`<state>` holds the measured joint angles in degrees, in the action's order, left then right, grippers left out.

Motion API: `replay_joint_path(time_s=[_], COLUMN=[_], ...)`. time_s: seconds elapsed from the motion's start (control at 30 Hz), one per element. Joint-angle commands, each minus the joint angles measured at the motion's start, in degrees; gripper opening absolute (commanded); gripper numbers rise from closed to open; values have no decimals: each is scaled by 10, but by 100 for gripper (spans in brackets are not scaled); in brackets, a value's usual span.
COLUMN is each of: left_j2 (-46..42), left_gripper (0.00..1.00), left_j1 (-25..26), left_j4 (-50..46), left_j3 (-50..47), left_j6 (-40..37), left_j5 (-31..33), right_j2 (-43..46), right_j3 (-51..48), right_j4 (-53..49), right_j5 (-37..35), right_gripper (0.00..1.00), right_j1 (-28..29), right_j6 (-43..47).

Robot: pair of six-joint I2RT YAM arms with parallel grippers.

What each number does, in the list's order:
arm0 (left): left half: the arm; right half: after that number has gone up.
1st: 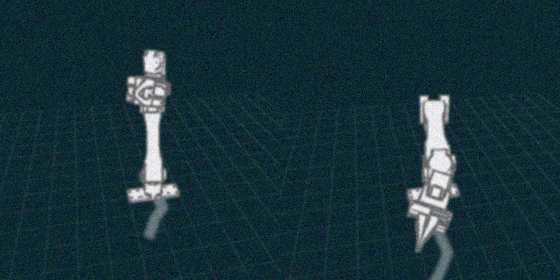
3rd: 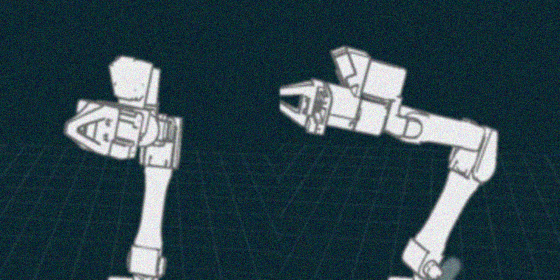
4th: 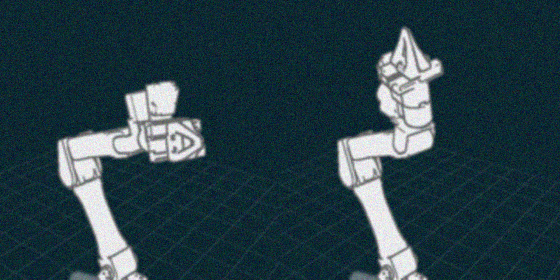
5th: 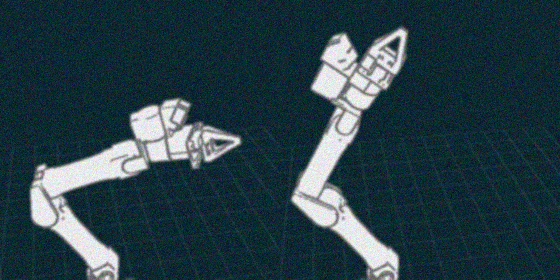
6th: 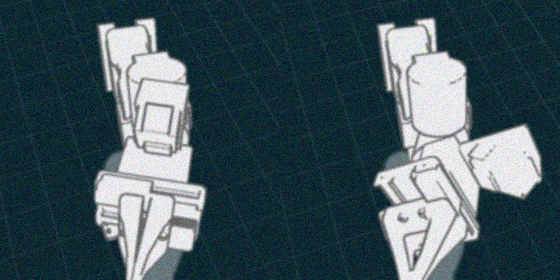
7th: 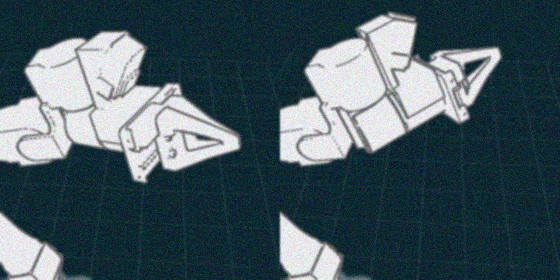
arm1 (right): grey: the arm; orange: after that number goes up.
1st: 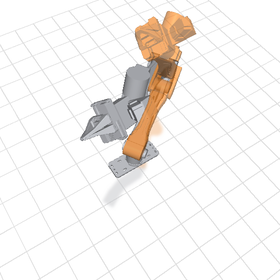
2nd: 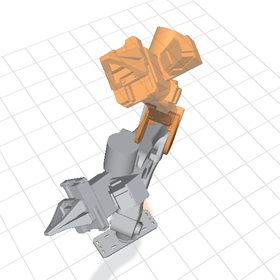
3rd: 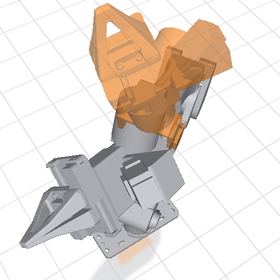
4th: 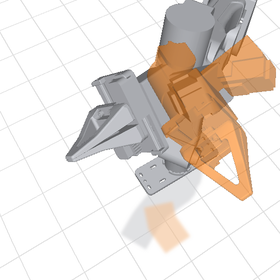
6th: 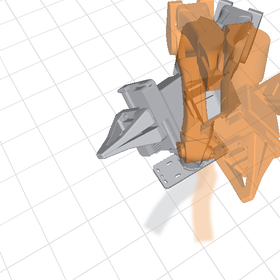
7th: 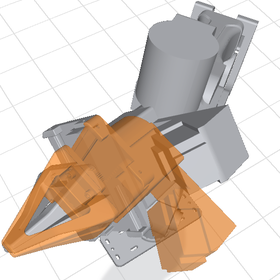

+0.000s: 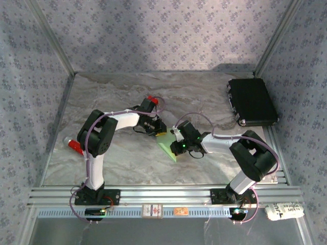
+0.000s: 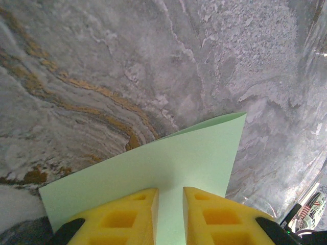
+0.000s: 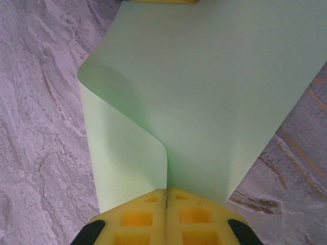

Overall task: Fold a paper plane with a square sheet of paper (pick it up from the middle)
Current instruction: Third fold the triangle at the center of the table.

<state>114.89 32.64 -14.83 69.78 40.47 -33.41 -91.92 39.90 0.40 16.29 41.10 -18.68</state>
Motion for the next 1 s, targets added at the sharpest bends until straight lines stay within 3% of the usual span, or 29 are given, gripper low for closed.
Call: replay_joint_path(time_s=[0.0,0.33,0.63,0.8,0.97], left_j2=[12,8,-78,-142,-204], left_gripper=[21,29,33,24,12], left_j1=[3,1,-11,-18,-13], left_j4=[-37,-87,-85,-14,136], left_j3=[23,91,46,-41,-154], left_j6=[-16,-43,-20,35,133], left_j5=[5,20,54,34,-5], right_j2=[-17,-15,-16,-15,-16], right_j3=[-10,-16,-19,-17,-17], right_j4=[-4,13,20,22,20], right_j5=[-9,-11,-17,-18,-20], right_gripper=[3,3,3,3,3], right_j1=[-1,-2,-6,-8,-11], right_j6=[-9,-25,-35,-38,-39])
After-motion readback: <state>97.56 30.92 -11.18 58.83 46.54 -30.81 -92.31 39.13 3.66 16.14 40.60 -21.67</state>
